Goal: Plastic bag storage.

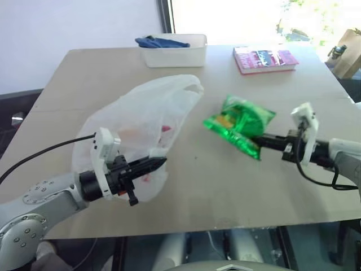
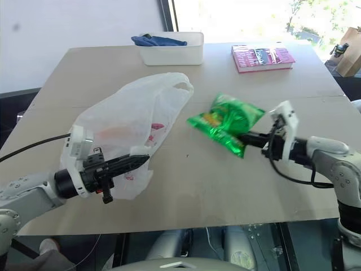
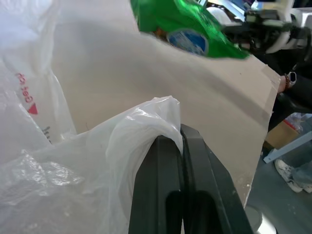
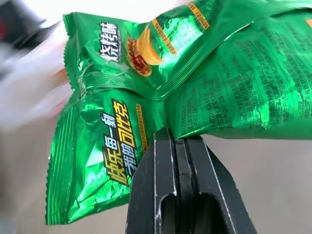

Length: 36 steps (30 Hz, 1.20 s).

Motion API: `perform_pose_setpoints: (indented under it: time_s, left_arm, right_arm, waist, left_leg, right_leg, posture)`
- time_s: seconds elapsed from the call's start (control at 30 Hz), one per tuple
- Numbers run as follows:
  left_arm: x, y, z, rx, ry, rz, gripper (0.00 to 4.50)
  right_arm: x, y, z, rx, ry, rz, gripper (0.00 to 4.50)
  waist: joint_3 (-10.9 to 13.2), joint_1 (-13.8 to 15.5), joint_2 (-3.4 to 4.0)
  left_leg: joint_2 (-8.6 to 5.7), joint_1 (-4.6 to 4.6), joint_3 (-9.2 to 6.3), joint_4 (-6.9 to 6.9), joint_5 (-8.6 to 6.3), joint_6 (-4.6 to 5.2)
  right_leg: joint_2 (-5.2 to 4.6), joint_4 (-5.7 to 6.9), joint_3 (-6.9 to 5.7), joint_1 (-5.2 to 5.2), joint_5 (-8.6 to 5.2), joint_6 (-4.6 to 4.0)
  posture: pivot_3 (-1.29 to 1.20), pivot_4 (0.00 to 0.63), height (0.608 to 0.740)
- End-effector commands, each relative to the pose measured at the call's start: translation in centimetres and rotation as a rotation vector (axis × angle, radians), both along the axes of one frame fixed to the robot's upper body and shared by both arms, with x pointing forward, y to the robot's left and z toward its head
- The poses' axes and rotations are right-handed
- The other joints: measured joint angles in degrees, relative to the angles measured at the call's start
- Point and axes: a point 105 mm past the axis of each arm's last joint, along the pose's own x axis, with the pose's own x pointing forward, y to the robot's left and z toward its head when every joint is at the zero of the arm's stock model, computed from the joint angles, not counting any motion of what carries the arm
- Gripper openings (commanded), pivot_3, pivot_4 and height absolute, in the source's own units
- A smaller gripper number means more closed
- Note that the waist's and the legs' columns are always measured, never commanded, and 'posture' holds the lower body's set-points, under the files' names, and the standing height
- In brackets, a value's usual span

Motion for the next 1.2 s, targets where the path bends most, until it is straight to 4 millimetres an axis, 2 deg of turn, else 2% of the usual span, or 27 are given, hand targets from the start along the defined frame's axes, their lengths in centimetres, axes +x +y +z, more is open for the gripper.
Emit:
perform_pose_setpoints:
  time_s: [0.03,0.13,0.3,0.43,0.73,0.97,1.1,1.2]
  left_arm:
    - [-0.8,0.0,1.7,-0.008,-0.061,-0.034,0.00]
    - [-1.4,0.0,2.5,-0.001,-0.073,-0.070,0.00]
    - [-2.8,0.0,2.7,0.037,-0.077,-0.116,0.00]
    - [-3.5,-0.1,3.0,0.041,-0.091,-0.131,0.00]
    - [-5.3,-0.3,3.1,0.075,-0.132,-0.173,0.00]
    - [-6.4,-0.9,1.6,0.089,-0.093,-0.179,0.00]
    - [-6.3,-0.9,1.6,0.091,-0.100,-0.174,0.00]
    - [-6.3,-0.9,1.7,0.083,-0.108,-0.179,0.00]
  right_arm:
    - [-2.5,2.6,1.5,-0.025,-0.082,0.223,0.01]
    - [-3.4,3.3,1.6,-0.090,-0.121,0.353,0.01]
    - [-3.5,3.9,2.2,-0.154,-0.202,0.523,0.01]
    - [-2.5,4.2,2.5,-0.194,-0.242,0.587,0.01]
    - [1.7,6.3,0.4,-0.295,-0.270,0.687,0.01]
    - [3.7,10.4,3.3,-0.178,-0.330,0.721,0.01]
    - [3.9,12.7,3.5,-0.173,-0.348,0.749,0.01]
    - [4.6,14.3,2.6,-0.196,-0.360,0.732,0.01]
  waist:
    - [0.0,0.1,-0.06]
    - [0.1,0.2,-0.07]
    - [0.1,0.2,-0.06]
    - [0.1,0.2,-0.06]
    - [0.1,0.0,-0.03]
    - [0.2,-0.2,0.03]
    - [0.2,0.0,0.04]
    - [0.2,-0.2,0.04]
  left_leg:
    - [0.00,-0.01,-0.03,0.00,0.00,-0.01]
    - [-0.02,-0.14,-0.17,0.04,0.02,-0.03]
    - [-0.04,-0.33,-0.43,0.07,0.03,-0.05]
    - [-0.04,-0.40,-0.50,0.03,0.03,-0.06]
    - [-0.06,-0.43,-0.53,0.04,0.04,-0.07]
    - [-0.10,-0.48,-0.63,0.04,0.04,-0.09]
    - [-0.15,-0.48,-0.70,0.04,0.04,-0.10]
    - [-0.19,-0.48,-0.70,0.06,0.04,-0.10]
  right_leg:
    - [0.00,-0.01,-0.03,0.00,0.00,0.00]
    - [-0.03,-0.13,-0.21,0.00,0.00,0.00]
    - [-0.06,-0.40,-0.46,0.01,0.01,0.00]
    - [-0.06,-0.49,-0.54,0.01,0.01,0.00]
    - [-0.07,-0.50,-0.57,-0.01,0.01,-0.01]
    - [-0.07,-0.50,-0.60,-0.05,0.02,-0.02]
    - [-0.09,-0.54,-0.69,-0.05,0.01,-0.02]
    - [-0.11,-0.52,-0.68,-0.05,0.02,-0.02]
  posture:
    - [0.00,0.150,0.740]
    - [0.00,0.150,0.740]
    - [0.00,0.150,0.740]
    - [0.00,0.150,0.740]
    - [0.00,0.150,0.740]
    - [0.00,0.150,0.740]
    - [0.00,0.150,0.740]
    - [0.00,0.150,0.740]
